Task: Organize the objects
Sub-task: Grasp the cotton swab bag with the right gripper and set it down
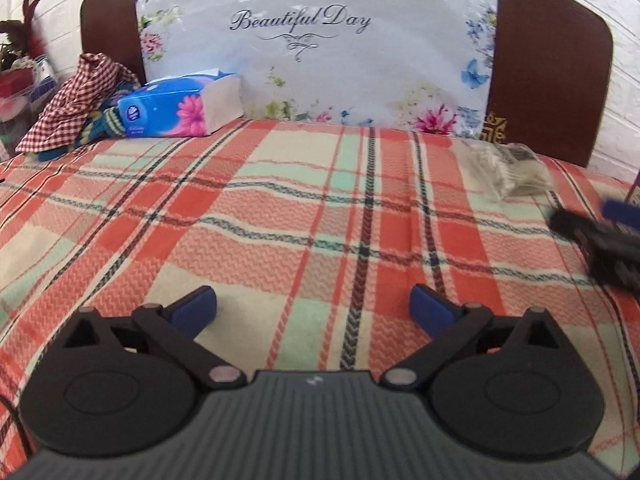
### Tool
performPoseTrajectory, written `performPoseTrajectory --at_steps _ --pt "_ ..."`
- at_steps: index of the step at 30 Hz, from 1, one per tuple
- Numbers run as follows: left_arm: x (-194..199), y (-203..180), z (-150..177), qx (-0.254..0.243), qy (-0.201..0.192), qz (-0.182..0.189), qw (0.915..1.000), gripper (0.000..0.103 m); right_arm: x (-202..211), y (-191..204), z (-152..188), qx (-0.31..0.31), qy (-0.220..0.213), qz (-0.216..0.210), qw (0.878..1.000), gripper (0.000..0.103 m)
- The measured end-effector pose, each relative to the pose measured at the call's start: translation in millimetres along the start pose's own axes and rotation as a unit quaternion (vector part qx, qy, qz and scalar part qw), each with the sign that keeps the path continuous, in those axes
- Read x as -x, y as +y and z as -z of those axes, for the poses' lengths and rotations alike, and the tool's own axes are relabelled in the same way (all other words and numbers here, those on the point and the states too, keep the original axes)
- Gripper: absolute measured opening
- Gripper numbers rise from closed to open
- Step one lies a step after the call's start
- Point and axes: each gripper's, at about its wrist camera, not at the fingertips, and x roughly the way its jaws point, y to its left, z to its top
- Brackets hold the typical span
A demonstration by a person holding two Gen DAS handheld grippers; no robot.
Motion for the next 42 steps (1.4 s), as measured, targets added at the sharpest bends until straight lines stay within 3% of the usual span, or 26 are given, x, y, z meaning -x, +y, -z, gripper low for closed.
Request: performPoseTrajectory --at_steps 4,6,8,13,17,23,30,32,34,38,42 --pt "-2 -5 0 0.004 -0.003 0.006 1.0 0.103 -47 2 -23 -0.015 -0.019 0.011 1.0 0.083" --pt "0 -8 1 0.002 -0.003 0.006 1.0 0.103 -79 -4 -32 -0.037 0.014 0.015 0.999 0.082" --pt "0 -9 1 0.001 -0.003 0.006 1.0 0.103 -105 -6 -35 -0.044 0.061 0.0 0.997 0.074" --pt "-1 -10 2 -0.001 -0.002 0.005 1.0 0.103 -98 -5 -34 -0.035 0.062 -0.006 0.997 0.069" --pt "-1 -11 1 -0.002 -0.001 0.003 1.0 0.103 -65 -7 -20 -0.035 0.076 -0.013 0.996 0.069" --pt "-1 -14 1 -0.01 0.002 -0.005 0.9999 0.103 22 -8 18 -0.001 0.098 -0.042 0.994 0.069" --pt "12 -25 6 -0.022 0.002 -0.049 0.9986 0.103 116 -31 58 -0.011 0.114 -0.024 0.993 0.069" --pt "24 -29 13 -0.001 0.013 -0.055 0.9984 0.103 136 -34 67 -0.012 0.113 -0.013 0.993 0.07" --pt "40 -39 23 0.003 0.018 -0.036 0.9992 0.103 149 -35 73 -0.014 0.111 -0.005 0.994 0.07" --pt "66 -69 37 -0.032 0.037 0.015 0.9987 0.103 155 -35 76 -0.023 0.106 0.015 0.994 0.086" --pt "85 -83 36 0.007 0.072 0.094 0.9929 0.103 157 -39 78 -0.037 0.105 0.014 0.994 0.088"
